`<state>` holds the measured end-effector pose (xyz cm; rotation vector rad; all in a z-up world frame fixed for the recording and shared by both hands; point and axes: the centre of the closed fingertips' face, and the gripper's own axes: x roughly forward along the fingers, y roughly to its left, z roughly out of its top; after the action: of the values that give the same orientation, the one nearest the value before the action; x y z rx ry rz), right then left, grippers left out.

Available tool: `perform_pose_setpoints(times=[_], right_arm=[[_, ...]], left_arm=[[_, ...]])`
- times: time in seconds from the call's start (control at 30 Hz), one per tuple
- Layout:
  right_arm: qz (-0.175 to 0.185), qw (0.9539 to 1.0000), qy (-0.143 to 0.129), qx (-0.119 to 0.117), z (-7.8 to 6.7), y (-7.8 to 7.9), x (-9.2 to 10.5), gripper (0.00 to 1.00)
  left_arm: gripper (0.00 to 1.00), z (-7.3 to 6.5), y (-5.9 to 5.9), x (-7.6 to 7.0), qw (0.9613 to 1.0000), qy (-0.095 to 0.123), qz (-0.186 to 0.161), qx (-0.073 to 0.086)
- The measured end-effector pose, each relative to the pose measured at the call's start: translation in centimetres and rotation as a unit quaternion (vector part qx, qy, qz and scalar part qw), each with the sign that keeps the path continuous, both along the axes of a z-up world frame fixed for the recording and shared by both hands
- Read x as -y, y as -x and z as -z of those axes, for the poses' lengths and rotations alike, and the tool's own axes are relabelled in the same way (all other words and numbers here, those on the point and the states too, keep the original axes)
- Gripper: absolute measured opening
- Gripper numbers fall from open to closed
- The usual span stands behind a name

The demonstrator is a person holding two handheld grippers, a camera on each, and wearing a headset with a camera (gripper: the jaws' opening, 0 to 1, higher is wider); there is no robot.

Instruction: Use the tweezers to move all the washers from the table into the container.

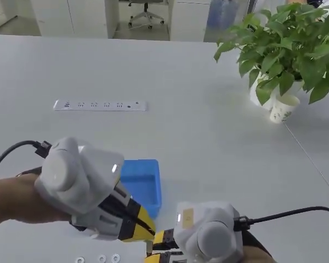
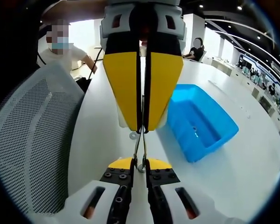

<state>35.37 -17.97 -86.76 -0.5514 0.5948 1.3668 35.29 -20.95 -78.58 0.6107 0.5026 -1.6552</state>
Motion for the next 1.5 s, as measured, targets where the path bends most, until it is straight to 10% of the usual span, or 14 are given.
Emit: perform_pose_setpoints(times=[1.5], right_arm=[[0.003, 0.9999, 0.001, -0.015, -0.25, 0.28, -0.22, 0.07]], left_arm=[[0.04, -0.33, -0.06, -0.5, 1.0, -0.003, -0.005, 0.0]])
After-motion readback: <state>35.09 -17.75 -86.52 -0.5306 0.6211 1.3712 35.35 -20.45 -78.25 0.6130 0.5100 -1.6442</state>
